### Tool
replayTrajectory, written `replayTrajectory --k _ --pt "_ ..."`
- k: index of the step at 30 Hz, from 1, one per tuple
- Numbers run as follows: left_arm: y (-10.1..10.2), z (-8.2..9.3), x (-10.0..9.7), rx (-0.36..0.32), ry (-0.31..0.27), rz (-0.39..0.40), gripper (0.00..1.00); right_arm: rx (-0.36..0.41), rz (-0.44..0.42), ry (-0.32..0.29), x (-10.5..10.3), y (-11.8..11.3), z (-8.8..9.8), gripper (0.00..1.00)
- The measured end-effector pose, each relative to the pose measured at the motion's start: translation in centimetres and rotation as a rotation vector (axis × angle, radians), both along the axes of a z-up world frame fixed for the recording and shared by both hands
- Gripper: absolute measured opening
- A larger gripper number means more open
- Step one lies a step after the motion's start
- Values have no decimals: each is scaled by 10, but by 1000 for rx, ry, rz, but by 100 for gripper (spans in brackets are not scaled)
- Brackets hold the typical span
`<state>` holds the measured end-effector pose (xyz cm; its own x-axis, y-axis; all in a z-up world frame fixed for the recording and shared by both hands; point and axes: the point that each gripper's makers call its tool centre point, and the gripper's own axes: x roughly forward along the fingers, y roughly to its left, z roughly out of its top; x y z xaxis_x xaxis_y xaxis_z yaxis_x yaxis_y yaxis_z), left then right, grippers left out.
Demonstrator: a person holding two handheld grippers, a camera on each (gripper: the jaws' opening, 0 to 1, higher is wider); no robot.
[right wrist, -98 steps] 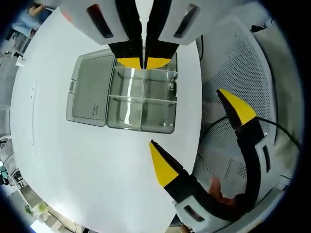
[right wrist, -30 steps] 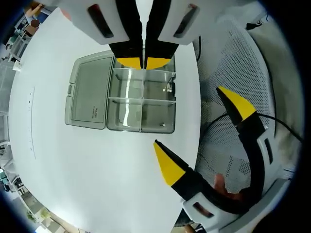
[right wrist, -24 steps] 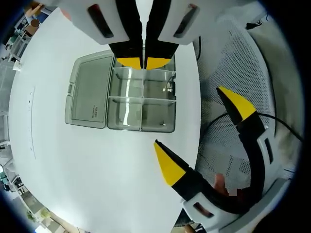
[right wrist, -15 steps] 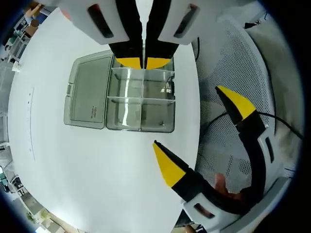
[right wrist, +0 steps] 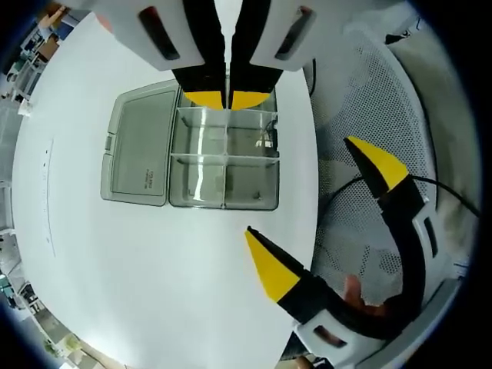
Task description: Insert the divider into the dual guide fixture by aligning both edges with the guide slots and pushing it downward to the bottom, including one-sided entry, uneven engagement, binding, and posture correction.
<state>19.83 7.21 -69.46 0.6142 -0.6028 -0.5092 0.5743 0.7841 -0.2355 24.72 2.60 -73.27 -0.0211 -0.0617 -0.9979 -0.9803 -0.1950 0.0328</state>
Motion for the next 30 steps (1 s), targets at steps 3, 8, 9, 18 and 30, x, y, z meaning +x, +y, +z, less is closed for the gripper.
replayTrajectory --k 3,8,9,18,30 --pt "1 -1 0 1 0 0 54 1 -5 3 0 0 0 0" --pt "1 -1 1 1 -1 -1 54 -2 -12 4 -2 -2 1 0" --pt "1 -1 1 1 -1 0 54 -9 -5 4 -2 -3 1 0" --pt "0 -2 0 1 3 0 54 1 -4 4 0 -5 -1 0" --pt "3 -6 2 0 4 2 54 -1 -7 9 1 -3 -8 0"
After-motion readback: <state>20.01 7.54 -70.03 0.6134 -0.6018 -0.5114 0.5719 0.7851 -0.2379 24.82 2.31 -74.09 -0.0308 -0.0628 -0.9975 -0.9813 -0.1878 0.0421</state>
